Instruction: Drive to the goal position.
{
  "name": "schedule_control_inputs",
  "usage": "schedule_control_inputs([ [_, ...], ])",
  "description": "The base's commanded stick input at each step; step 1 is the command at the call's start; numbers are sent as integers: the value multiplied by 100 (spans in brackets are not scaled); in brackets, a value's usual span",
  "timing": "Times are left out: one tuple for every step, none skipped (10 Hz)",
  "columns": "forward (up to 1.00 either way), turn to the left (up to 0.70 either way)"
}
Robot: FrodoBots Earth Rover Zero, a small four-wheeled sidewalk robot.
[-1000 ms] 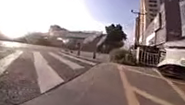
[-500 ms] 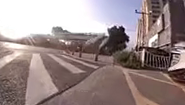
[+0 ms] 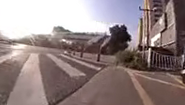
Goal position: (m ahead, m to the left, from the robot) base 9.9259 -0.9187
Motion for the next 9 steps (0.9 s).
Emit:
schedule_control_inputs([
  [70, 0],
  [70, 0],
  [70, 0],
  [70, 0],
  [70, 0],
  [70, 0],
  [70, 0],
  [70, 0],
  [70, 0],
])
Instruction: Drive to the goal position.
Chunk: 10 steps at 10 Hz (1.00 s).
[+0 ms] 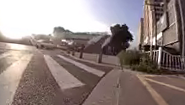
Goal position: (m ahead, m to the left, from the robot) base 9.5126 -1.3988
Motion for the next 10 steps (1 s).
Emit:
schedule_control_inputs([
  [70, 0],
  [70, -1],
  [70, -3],
  [70, -13],
  [70, -13],
  [70, -10],
  [70, -3],
  [70, -1],
  [70, 0],
  [70, 0],
])
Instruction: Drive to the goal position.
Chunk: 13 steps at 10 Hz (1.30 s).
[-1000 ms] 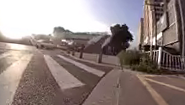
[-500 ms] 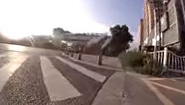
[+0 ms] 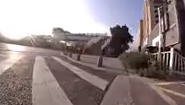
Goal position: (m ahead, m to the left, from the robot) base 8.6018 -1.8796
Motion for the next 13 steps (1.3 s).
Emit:
schedule_control_inputs([
  [70, 0],
  [70, -3],
  [70, -12],
  [70, -13],
  [70, -13],
  [70, -13],
  [70, -13],
  [70, -13],
  [70, -6],
  [70, 0],
  [70, 0],
  [70, 0],
  [70, 0],
])
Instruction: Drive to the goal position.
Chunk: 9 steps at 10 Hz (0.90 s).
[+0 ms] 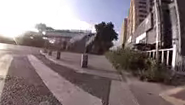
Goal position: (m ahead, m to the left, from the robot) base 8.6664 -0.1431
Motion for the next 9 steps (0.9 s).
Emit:
schedule_control_inputs([
  [70, 0],
  [70, 0],
  [70, 0],
  [70, 0],
  [70, 0],
  [70, 0],
  [70, 0],
  [70, 0],
  [70, 0],
])
